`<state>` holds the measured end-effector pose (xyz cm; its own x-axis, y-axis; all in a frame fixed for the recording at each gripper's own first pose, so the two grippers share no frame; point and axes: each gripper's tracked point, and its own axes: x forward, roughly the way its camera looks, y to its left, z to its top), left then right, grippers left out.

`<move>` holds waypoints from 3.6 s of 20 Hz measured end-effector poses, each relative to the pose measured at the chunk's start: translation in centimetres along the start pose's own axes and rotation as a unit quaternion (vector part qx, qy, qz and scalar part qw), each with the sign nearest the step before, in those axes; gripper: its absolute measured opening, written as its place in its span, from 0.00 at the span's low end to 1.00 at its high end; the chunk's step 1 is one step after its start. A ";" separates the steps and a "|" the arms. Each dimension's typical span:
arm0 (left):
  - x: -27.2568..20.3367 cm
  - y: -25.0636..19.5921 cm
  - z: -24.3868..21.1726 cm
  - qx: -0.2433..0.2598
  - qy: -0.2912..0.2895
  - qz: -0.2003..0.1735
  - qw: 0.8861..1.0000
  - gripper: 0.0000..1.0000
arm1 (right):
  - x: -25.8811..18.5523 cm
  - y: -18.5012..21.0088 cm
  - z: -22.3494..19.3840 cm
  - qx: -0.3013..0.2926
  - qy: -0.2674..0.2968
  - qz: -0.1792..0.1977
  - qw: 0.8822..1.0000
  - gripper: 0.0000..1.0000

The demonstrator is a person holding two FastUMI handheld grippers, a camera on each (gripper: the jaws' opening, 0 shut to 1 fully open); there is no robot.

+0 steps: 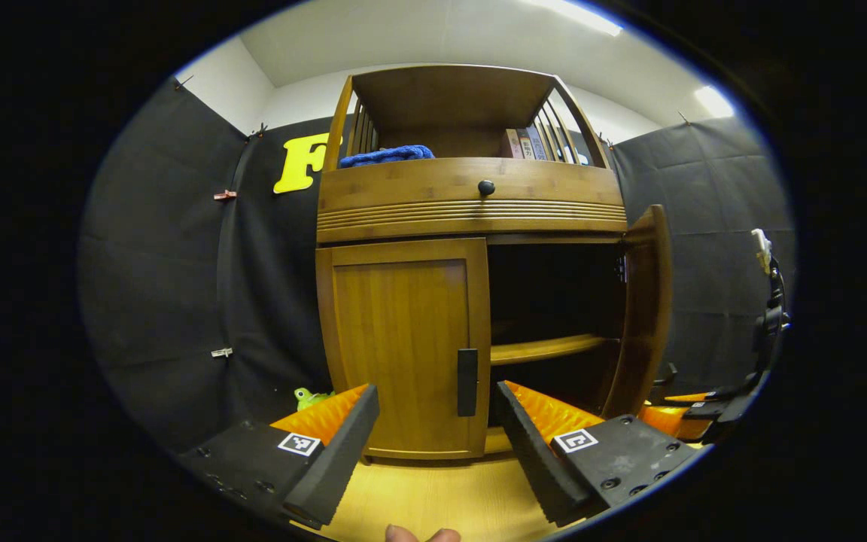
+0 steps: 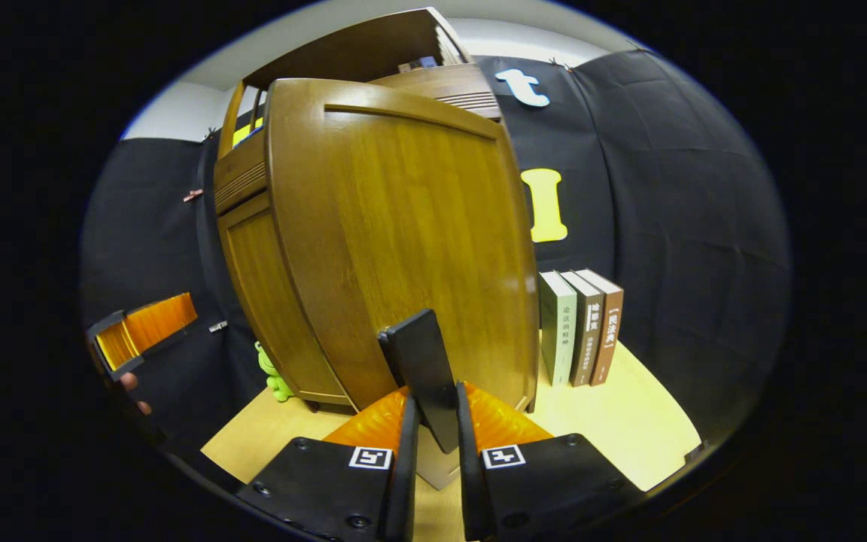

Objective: Open the right door of the double-door shoe cabinet with the right hand, and open the left door with the left hand.

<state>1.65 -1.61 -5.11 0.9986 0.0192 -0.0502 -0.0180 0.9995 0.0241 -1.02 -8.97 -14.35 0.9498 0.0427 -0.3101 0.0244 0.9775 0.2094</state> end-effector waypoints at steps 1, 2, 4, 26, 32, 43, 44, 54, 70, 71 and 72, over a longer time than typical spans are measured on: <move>0.2 -0.6 -0.2 -0.001 -0.001 -0.002 1.000 0.97 | -0.6 -0.4 0.7 0.007 -0.008 0.006 1.000 0.29; 0.3 -1.2 -0.2 -0.001 -0.001 -0.005 1.000 0.97 | -1.0 -0.8 1.1 0.006 -0.012 0.012 1.000 0.29; 0.4 -2.3 -0.3 -0.004 0.000 -0.008 1.000 0.97 | -1.9 -1.6 1.2 -0.011 -0.012 0.023 1.000 0.28; 3.9 -6.2 -0.9 -0.013 0.003 -0.019 1.000 0.97 | -3.2 -14.4 4.9 -0.047 -0.032 -0.065 0.996 0.23; 6.6 -6.9 -1.5 -0.006 0.003 -0.020 1.000 0.97 | -7.0 -18.1 6.7 -0.049 -0.070 -0.149 0.985 0.85; 13.1 -6.4 -5.3 0.027 -0.017 0.004 0.999 0.96 | -12.5 -9.9 11.8 -0.063 -0.137 -0.049 0.987 1.00; 13.6 -6.1 -5.6 0.030 -0.019 0.008 0.999 0.96 | -12.7 -9.2 11.8 -0.058 -0.134 -0.041 0.988 0.98; 17.4 -4.4 -9.0 0.016 -0.007 0.021 1.000 0.92 | -12.3 -6.3 11.2 -0.063 -0.126 -0.017 0.990 0.98; 22.2 -3.4 -11.3 -0.004 0.039 0.029 0.999 0.35 | -11.7 -7.8 11.0 -0.063 -0.127 -0.057 0.988 0.98; 22.0 -3.4 -11.3 -0.003 0.042 0.028 0.999 0.34 | -11.8 -7.7 11.0 -0.063 -0.128 -0.056 0.988 0.98; 21.9 -3.3 -11.2 0.000 0.044 0.027 0.999 0.34 | -11.9 -7.8 11.1 -0.065 -0.130 -0.057 0.988 0.98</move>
<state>22.97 -4.27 -17.49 0.9878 0.0751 -0.1366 -0.0718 0.9970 0.0286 -9.03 -19.37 -2.02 0.9916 -0.1073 -0.0721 0.1117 0.9919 0.0611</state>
